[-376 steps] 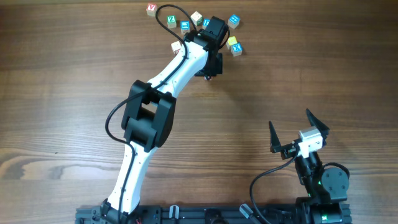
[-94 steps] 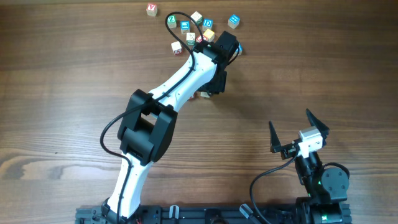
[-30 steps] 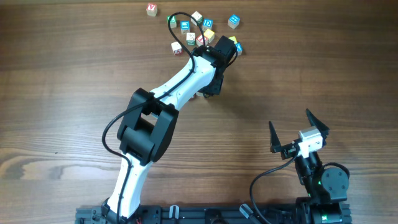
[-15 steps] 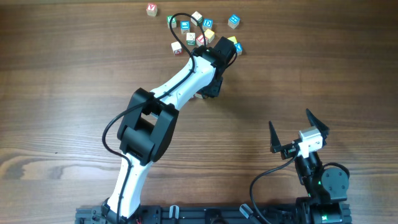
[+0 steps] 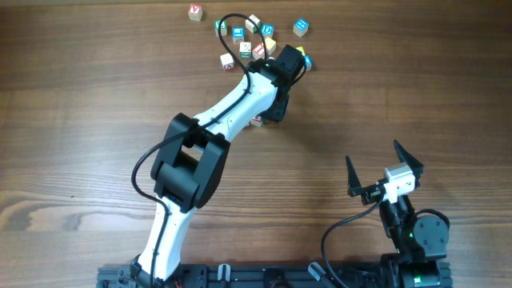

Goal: Form a circle

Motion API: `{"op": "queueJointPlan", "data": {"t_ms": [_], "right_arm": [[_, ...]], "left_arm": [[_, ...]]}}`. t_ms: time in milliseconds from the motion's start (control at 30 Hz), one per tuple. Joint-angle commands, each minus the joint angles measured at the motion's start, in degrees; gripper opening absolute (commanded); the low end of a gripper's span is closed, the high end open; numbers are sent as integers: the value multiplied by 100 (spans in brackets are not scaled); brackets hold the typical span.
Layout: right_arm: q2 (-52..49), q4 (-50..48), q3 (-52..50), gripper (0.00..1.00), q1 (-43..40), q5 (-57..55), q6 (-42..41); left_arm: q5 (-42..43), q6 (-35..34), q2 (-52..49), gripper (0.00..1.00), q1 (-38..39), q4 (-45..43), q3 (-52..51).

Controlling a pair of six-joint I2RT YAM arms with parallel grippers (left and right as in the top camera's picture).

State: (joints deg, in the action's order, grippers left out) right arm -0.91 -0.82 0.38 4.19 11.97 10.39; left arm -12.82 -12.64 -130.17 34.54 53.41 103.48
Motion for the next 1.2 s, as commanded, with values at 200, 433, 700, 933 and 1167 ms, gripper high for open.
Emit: {"op": "queueJointPlan", "data": {"t_ms": [200, 433, 700, 933, 1167], "right_arm": [[9, -13, -9, 100, -2, 7, 13], [9, -13, -9, 100, -2, 7, 15], [9, -13, -9, 100, -2, 7, 15], [9, -13, -9, 100, -2, 7, 15], [9, -13, -9, 100, -2, 7, 13]], "left_arm": [[-358, 46, 0, 59, -229, -374, 280], [-352, 2, 0, 59, -802, -376, 1091], [-337, -350, 11, 82, -1753, -822, 1303], [39, -1290, 11, 97, -2774, -874, 1303], [166, -1484, 9, 100, -3410, -254, 1300]]}}
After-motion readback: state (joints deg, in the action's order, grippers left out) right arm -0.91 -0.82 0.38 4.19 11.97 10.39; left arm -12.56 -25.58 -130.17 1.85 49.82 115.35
